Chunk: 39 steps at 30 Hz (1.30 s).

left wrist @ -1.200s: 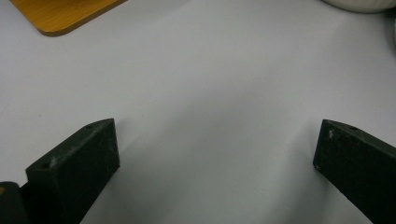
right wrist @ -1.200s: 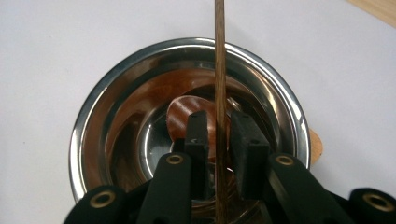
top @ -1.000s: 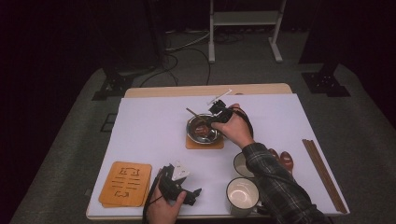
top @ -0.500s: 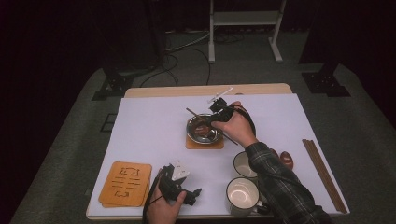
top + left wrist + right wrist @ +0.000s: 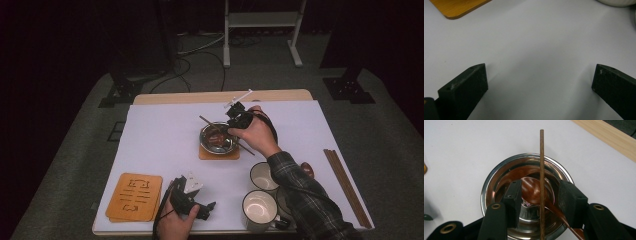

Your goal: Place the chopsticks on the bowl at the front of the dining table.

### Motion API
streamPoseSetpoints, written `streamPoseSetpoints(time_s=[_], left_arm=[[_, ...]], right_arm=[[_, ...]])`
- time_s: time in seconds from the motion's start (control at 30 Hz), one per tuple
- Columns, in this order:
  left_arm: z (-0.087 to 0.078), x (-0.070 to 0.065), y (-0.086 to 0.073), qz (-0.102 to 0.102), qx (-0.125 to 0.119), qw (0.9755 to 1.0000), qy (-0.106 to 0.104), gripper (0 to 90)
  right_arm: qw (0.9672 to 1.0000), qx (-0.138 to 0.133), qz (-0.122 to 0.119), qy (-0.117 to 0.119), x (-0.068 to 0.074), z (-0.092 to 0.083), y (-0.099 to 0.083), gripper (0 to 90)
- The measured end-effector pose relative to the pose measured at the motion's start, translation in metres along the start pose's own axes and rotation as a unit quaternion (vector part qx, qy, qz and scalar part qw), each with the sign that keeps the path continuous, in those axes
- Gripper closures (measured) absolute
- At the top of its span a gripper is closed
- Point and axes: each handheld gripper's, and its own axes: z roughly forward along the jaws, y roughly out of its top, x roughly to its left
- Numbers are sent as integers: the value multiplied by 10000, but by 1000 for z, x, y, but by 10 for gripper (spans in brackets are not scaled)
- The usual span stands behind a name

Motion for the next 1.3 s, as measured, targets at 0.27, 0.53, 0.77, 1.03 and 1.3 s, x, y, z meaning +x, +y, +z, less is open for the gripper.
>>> streamPoseSetpoints(time_s=[0.27, 0.53, 0.77, 1.03, 1.3], left_arm=[[0, 0, 0, 1, -1, 10000, 1, 0], [0, 0, 0, 1, -1, 10000, 4, 0], [0, 0, 0, 1, -1, 10000, 9, 0], [0, 0, 0, 0, -2, 10000, 6, 0], [0, 0, 0, -9, -4, 10000, -2, 0]], right_arm=[[10000, -44, -66, 38, 2, -9, -1, 528], [9999, -76, -50, 77, 3, -17, -6, 527], [9999, -118, -34, 85, 1, -25, -11, 526], [9998, -182, -61, 98, -2, -33, -17, 525], [9997, -221, -30, 106, -6, -38, -28, 528]])
